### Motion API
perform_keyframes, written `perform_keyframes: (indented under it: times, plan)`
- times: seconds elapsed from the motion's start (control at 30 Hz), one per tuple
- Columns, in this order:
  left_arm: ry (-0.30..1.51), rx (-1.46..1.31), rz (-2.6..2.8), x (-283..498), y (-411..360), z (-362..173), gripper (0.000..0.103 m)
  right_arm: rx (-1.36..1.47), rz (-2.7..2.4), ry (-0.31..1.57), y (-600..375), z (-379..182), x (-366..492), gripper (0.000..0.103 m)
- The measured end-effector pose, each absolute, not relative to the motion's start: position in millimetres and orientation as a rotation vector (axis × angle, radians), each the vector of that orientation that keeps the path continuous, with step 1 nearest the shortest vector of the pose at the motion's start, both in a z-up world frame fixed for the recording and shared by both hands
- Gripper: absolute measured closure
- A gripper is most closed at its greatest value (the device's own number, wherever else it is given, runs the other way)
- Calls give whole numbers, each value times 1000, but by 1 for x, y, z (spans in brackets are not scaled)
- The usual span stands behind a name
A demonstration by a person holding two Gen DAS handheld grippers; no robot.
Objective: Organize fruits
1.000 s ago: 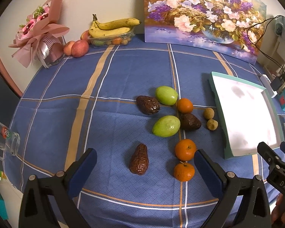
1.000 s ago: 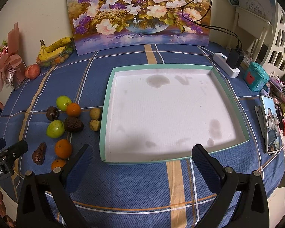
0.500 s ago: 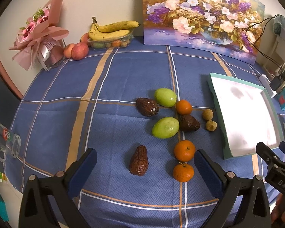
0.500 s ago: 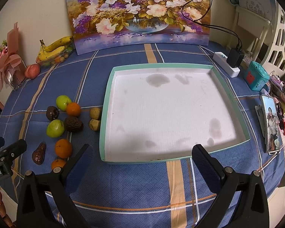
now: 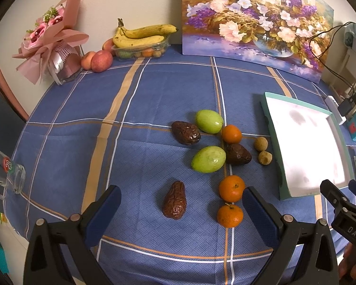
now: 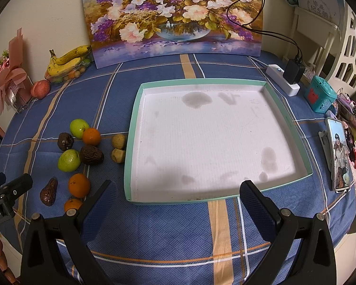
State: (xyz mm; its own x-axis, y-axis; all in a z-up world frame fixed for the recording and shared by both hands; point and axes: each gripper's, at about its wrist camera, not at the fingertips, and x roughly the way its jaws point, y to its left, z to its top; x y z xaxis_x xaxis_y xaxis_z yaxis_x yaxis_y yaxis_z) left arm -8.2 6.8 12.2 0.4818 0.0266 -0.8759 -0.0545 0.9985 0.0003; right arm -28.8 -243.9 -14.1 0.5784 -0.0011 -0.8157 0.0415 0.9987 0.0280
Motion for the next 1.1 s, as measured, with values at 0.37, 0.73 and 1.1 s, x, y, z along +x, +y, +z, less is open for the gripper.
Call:
perform_keyframes:
  times: [0.37, 0.73, 1.1]
  plan:
    - [1073, -44, 49, -8, 9, 11, 0, 46, -25, 954, -244, -14, -29, 0]
    - [1076, -131, 88, -5, 38, 13, 0, 24, 38, 922, -229, -2, -30, 0]
    - [1192, -250, 52, 4, 57, -17, 15, 185, 232, 970, -200, 21, -4, 27]
